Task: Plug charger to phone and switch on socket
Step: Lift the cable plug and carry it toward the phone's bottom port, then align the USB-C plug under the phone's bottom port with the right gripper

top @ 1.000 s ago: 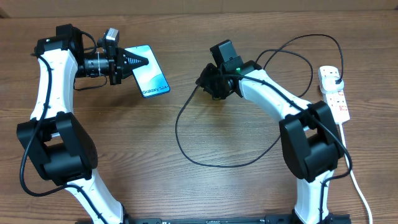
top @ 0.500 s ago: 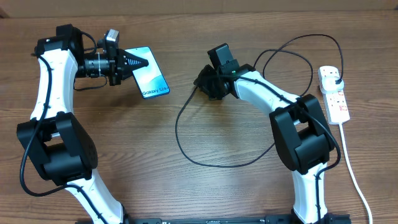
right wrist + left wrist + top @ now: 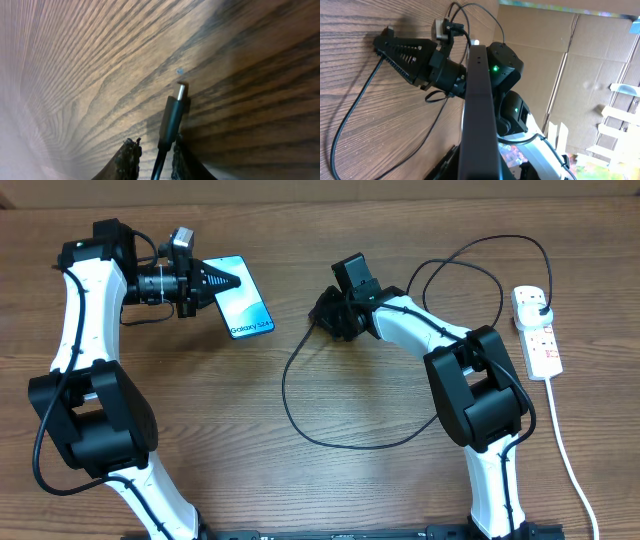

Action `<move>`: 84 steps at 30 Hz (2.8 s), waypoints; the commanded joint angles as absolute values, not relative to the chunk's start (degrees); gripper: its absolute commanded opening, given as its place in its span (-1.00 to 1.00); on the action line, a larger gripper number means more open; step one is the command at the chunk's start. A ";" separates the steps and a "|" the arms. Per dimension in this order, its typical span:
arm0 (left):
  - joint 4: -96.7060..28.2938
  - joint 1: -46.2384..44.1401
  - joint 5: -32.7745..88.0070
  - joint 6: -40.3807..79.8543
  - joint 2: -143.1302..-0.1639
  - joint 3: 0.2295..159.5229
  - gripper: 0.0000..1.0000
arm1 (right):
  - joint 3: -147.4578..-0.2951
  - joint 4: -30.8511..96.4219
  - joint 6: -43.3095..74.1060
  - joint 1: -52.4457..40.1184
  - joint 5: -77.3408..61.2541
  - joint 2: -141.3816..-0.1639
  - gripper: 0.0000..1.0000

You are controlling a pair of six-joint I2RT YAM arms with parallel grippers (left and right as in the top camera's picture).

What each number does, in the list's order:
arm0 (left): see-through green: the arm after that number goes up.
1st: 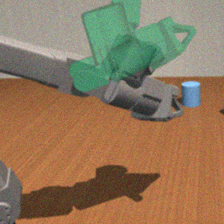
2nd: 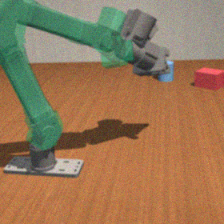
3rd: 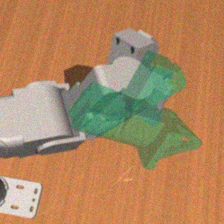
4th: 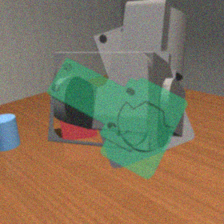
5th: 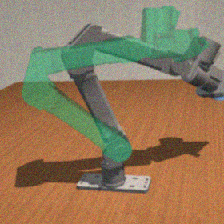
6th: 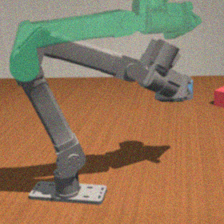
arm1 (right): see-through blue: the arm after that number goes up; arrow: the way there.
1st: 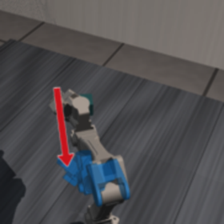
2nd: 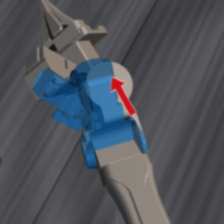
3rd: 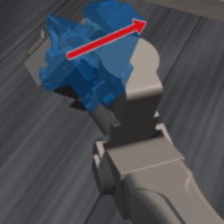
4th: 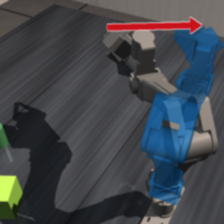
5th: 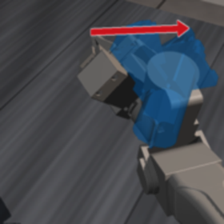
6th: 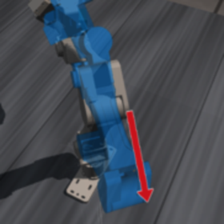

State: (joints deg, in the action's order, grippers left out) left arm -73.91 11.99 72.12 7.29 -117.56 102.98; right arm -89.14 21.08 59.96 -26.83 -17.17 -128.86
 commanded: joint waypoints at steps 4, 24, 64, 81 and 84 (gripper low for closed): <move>-74.11 11.55 73.03 7.53 -116.57 102.89 -0.92 | -90.08 21.06 59.90 -26.98 -16.53 -130.02 -0.62; -74.56 11.55 70.46 7.51 -116.57 102.89 -0.91 | -90.08 22.00 36.99 -24.14 -22.48 -129.82 -0.92; -89.65 11.55 75.16 -17.28 -116.55 102.89 -0.92 | -90.06 56.73 6.55 -23.07 -41.71 -91.22 -0.92; -95.59 7.92 86.13 -33.52 -116.55 102.91 -0.91 | -59.75 30.68 21.65 -27.20 -57.10 -77.54 -0.92; -95.55 6.52 89.76 -35.75 -116.55 102.91 -0.91 | -57.30 26.57 24.16 -28.82 -57.04 -77.65 -0.92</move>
State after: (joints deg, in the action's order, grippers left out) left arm -95.20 8.12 80.86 -30.30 -117.56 102.78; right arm -58.81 29.26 18.74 -27.22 -54.57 -78.28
